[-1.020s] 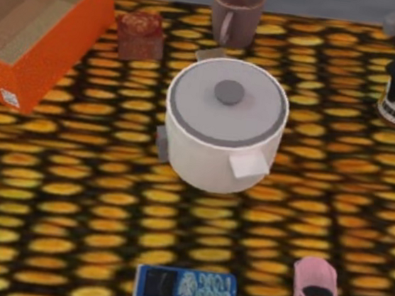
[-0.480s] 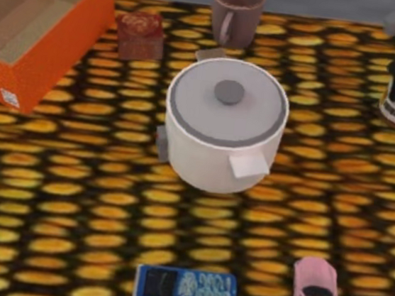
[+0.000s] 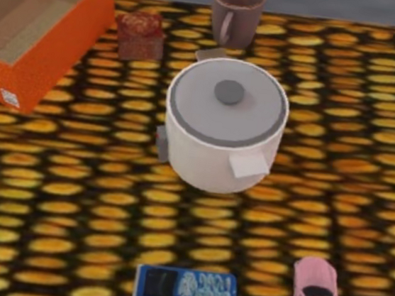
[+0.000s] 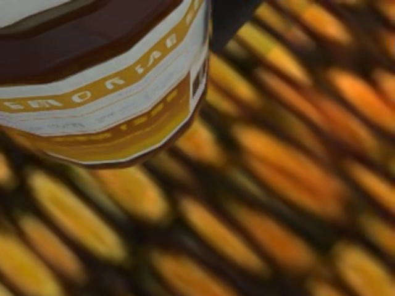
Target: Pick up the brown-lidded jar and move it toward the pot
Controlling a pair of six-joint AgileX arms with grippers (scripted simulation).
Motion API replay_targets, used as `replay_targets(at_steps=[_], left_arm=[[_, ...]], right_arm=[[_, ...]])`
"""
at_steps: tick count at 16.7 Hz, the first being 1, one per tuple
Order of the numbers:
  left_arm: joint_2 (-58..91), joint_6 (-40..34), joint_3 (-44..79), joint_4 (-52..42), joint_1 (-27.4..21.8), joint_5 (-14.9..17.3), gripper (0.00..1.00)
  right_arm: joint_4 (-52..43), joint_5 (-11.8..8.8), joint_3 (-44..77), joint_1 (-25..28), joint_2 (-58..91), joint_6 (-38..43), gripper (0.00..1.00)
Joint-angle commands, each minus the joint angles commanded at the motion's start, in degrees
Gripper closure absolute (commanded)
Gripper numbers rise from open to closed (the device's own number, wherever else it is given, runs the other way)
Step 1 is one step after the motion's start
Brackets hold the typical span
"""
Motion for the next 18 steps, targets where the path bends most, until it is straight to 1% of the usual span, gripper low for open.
replay_targets(at_steps=[4, 9, 11, 14, 16, 18], left_arm=[[0.00, 0.00, 0.00, 0.00, 0.00, 0.00, 0.00], [0.00, 0.00, 0.00, 0.00, 0.00, 0.00, 0.00], [0.00, 0.00, 0.00, 0.00, 0.00, 0.00, 0.00], [0.00, 0.00, 0.00, 0.00, 0.00, 0.00, 0.00], [0.00, 0.00, 0.00, 0.00, 0.00, 0.00, 0.00], [0.00, 0.00, 0.00, 0.00, 0.00, 0.00, 0.00]], right_arm=[[-0.48, -0.02, -6.45, 0.17, -6.29, -0.08, 1.00], [-0.46, -0.02, -6.43, -0.11, -6.27, 0.15, 1.00], [0.02, 0.35, -7.19, 0.72, -6.27, 2.12, 1.00], [1.72, 1.77, -9.43, 3.18, -6.20, 9.64, 1.00], [3.71, 3.17, -11.33, 5.44, -6.55, 17.63, 1.00], [6.27, 4.83, -13.48, 8.02, -7.31, 27.70, 1.00]])
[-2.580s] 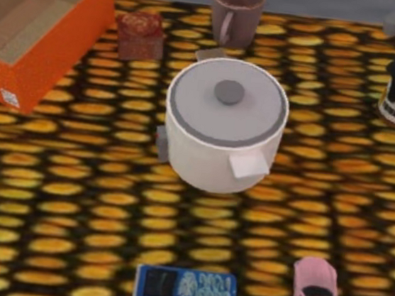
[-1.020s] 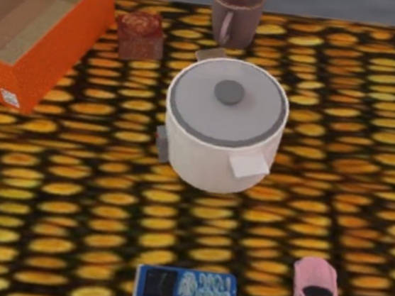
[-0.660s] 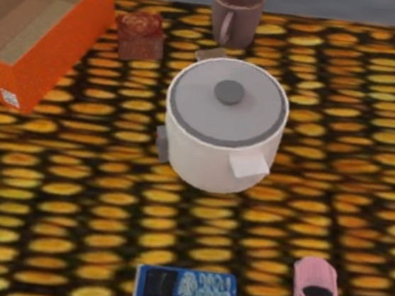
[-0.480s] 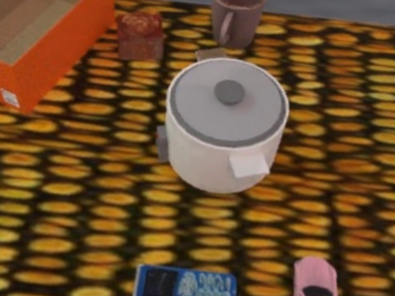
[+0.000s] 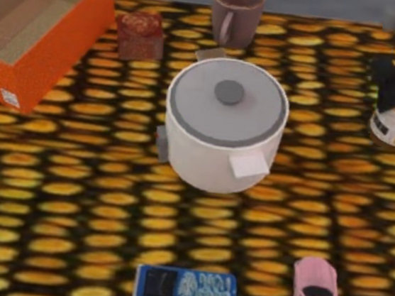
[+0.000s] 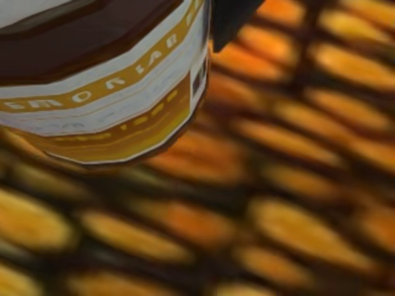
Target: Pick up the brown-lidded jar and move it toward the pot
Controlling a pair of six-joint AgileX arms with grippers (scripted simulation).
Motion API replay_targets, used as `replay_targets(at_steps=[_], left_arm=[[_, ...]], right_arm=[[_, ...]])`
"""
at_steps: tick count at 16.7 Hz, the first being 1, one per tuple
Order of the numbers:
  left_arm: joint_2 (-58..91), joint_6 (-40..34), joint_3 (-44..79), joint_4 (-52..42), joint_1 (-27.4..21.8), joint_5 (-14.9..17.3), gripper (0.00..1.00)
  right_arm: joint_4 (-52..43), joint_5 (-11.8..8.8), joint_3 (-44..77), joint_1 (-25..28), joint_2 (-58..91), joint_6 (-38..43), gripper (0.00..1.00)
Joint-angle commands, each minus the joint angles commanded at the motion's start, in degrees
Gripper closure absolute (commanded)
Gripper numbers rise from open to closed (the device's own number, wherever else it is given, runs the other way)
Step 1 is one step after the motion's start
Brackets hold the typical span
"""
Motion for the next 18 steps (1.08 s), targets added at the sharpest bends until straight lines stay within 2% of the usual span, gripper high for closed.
replay_targets(at_steps=[4, 7, 10, 15, 18], left_arm=[[0.00, 0.00, 0.00, 0.00, 0.00, 0.00, 0.00], [0.00, 0.00, 0.00, 0.00, 0.00, 0.00, 0.00], [0.00, 0.00, 0.00, 0.00, 0.00, 0.00, 0.00], [0.00, 0.00, 0.00, 0.00, 0.00, 0.00, 0.00], [0.00, 0.00, 0.00, 0.00, 0.00, 0.00, 0.00]], right_arm=[[5.22, 3.40, -4.79, 5.12, -1.77, 19.00, 1.00], [7.82, 5.25, -8.21, 8.07, -2.52, 27.51, 1.00], [8.67, 5.99, -9.80, 9.33, -2.53, 30.60, 1.00], [8.75, 5.83, -9.78, 9.09, -2.33, 30.57, 1.00], [12.07, 5.78, -11.97, 9.23, -1.37, 30.48, 1.00]])
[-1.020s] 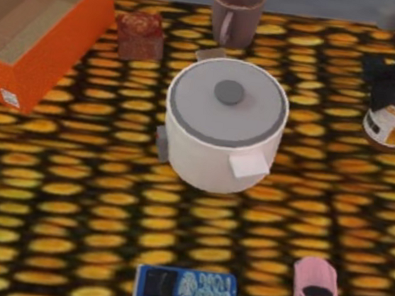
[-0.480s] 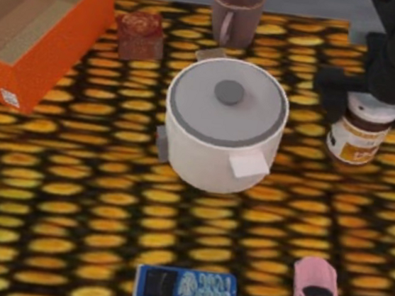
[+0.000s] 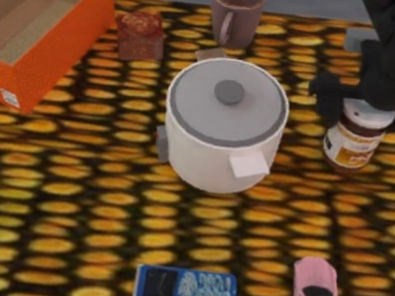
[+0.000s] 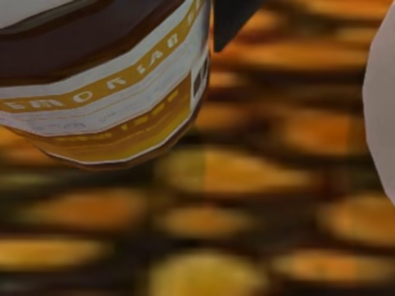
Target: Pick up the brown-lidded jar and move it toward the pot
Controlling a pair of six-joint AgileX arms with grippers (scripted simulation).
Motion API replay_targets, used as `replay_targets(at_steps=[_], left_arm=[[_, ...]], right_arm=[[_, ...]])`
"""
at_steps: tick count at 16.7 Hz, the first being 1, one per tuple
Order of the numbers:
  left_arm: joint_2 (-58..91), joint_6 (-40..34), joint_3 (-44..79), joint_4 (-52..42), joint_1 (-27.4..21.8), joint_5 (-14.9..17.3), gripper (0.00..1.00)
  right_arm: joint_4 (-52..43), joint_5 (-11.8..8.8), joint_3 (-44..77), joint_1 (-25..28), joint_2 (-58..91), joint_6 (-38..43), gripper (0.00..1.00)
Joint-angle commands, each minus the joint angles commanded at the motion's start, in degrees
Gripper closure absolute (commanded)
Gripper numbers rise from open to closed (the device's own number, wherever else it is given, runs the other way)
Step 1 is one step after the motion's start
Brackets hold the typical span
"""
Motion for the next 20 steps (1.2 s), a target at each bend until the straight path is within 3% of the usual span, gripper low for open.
replay_targets(at_steps=[8, 20], left_arm=[[0.00, 0.00, 0.00, 0.00, 0.00, 0.00, 0.00], [0.00, 0.00, 0.00, 0.00, 0.00, 0.00, 0.00]], right_arm=[[6.43, 0.23, -4.29, 0.02, 2.21, 0.07, 1.00], [6.43, 0.23, -4.29, 0.02, 2.21, 0.07, 0.10]])
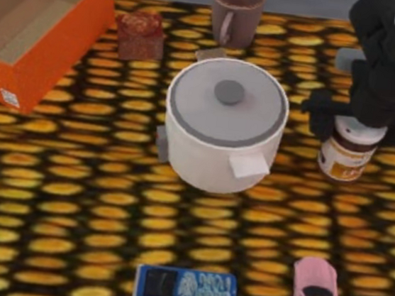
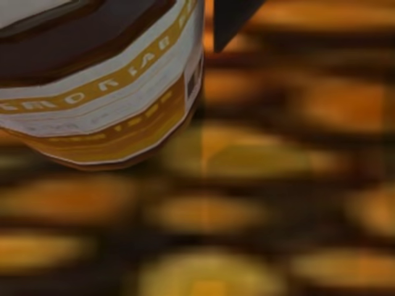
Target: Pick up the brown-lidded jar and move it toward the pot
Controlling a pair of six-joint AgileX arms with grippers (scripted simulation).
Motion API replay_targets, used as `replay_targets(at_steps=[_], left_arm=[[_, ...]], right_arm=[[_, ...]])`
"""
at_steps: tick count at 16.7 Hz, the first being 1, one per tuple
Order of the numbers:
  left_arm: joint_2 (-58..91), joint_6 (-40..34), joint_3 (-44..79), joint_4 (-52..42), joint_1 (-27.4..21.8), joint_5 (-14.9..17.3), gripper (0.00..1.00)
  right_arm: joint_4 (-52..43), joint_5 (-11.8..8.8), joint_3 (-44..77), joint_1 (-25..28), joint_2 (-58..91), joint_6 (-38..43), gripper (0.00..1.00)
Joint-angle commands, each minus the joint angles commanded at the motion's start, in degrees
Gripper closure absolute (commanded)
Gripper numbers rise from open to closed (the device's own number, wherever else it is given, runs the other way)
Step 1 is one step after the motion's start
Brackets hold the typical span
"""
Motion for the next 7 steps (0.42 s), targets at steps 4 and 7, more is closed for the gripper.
replay_targets(at_steps=[4, 7], left_arm=[[0.00, 0.00, 0.00, 0.00, 0.00, 0.00, 0.00], [0.00, 0.00, 0.00, 0.00, 0.00, 0.00, 0.00]], right_arm=[[0.00, 0.00, 0.00, 0.00, 0.00, 0.00, 0.00], [0.00, 0.00, 0.00, 0.00, 0.00, 0.00, 0.00]])
